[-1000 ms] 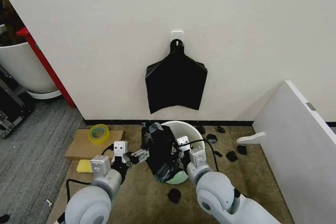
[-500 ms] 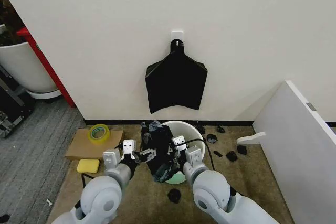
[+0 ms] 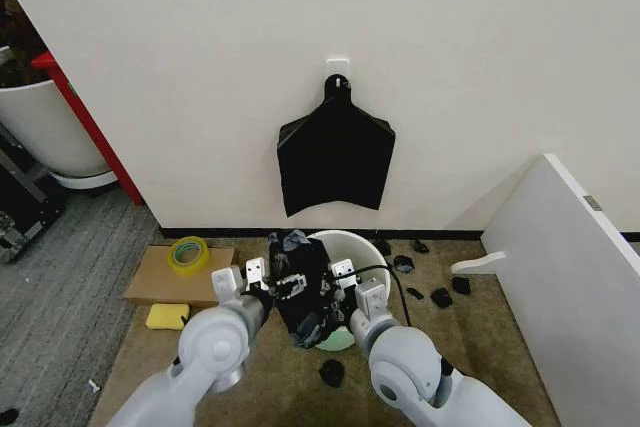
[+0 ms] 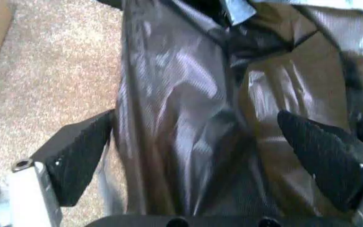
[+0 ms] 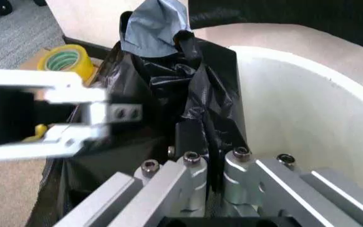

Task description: Place the garbage bag over the trash bin.

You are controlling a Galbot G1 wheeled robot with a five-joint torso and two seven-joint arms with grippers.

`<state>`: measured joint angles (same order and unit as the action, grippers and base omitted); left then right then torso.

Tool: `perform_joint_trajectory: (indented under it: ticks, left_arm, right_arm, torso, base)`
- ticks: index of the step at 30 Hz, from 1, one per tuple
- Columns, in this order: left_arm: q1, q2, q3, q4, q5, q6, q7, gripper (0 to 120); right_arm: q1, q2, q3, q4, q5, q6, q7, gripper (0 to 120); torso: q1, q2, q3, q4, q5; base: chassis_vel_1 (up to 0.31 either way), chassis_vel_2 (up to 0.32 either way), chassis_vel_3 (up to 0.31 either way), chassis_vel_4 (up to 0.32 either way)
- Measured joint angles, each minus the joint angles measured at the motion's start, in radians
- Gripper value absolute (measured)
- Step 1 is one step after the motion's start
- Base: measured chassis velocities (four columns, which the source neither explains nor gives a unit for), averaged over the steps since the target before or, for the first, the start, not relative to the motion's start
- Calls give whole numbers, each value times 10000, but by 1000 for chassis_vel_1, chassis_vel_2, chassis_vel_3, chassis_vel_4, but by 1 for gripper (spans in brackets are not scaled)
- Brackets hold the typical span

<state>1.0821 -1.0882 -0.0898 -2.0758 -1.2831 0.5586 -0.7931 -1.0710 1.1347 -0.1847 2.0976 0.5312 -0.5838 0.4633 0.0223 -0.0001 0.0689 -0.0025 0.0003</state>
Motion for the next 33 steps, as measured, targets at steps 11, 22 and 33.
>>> perform_joint_trajectory:
  ticks: [11, 22, 33]
  left_arm:
    - [-768, -266, 273, 781, -687, 764, -1051, 99]
    - [-1147, -412, 555, 1150, -973, 924, -1409, 67]
    - [-1222, -411, 552, 1280, -1126, 939, -1561, 28]
  right_arm:
    - [58, -73, 82, 32, 169, 7, 15, 0]
    - [70, -125, 112, 30, 255, 39, 15, 0]
    - [109, -140, 138, -21, 285, 109, 15, 0]
  torso:
    - [0, 0, 0, 1, -1]
    - [-1, 2, 0, 0, -2]
    - [-1, 2, 0, 0, -1]
  base:
    - [0, 0, 0, 0]
    - [0, 0, 0, 0]
    - [0, 0, 0, 0]
